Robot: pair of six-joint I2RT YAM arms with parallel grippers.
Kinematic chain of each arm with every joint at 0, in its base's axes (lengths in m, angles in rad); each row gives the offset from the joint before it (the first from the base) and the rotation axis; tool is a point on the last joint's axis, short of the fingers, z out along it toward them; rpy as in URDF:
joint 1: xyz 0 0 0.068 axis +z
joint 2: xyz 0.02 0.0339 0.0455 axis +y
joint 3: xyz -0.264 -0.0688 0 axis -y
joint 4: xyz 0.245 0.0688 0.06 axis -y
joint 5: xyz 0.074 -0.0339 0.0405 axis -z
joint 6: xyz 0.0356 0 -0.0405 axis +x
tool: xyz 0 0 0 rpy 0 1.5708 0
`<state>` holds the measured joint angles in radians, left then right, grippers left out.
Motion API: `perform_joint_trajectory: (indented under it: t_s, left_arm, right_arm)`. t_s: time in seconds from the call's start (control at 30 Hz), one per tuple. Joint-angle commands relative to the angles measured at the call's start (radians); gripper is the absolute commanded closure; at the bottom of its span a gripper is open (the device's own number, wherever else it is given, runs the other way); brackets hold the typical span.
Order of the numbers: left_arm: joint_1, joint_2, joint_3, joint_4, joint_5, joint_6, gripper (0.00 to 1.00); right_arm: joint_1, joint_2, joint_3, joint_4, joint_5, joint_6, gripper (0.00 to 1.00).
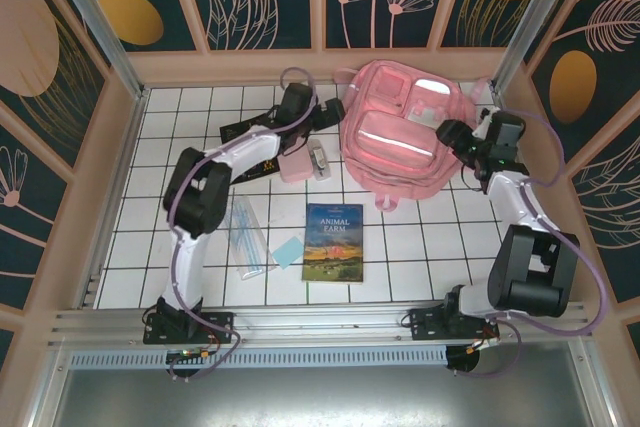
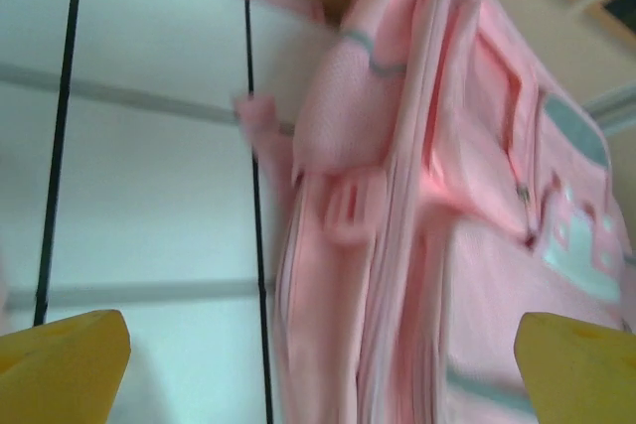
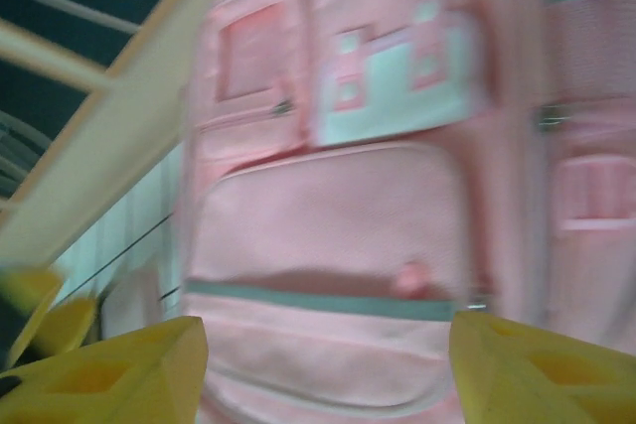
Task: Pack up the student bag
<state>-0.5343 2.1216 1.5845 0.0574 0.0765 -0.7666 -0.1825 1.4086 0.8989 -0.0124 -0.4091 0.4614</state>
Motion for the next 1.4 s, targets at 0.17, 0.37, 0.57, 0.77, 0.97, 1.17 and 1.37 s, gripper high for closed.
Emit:
perform_joint_trajectory:
  t_s: [0.17,0.37,0.57,0.77,0.97,1.17,1.37]
  left_arm:
    - [-0.133,-0.099,-0.337,0.32,0.18,-0.318,0.01]
    - [-0.17,0.025,-0.252,0.36,0.206,-0.386,0.01]
    - [-0.154,0.09,-0.089,0.171,0.048,-0.207,0.01]
    - [-0.075,0.213,0.11,0.073,0.036,-0.136,0.01]
    - [0.0,0.227,0.257,-0.059,-0.116,0.019,0.01]
    - [0.021,0.162,0.252,-0.162,-0.164,0.119,0.01]
    - [0.016,-0.063,-0.103,-0.049,-0.047,0.065,0.01]
  right_arm:
    - [-0.071,0.245,-0.049,0.132,-0.036,0.013,0.3]
    - [0.02,0.315,-0.117,0.294,-0.156,0.141,0.34]
    - [0.25,0.269,-0.196,0.362,-0.113,0.263,0.5]
    - [0.429,0.217,-0.199,0.405,-0.126,0.357,0.53]
    - [0.407,0.052,-0.138,0.148,-0.071,0.205,0.4]
    - [0.226,-0.026,-0.035,-0.087,0.047,0.035,0.32]
    - [0.056,0.008,-0.115,-0.01,0.035,0.048,0.31]
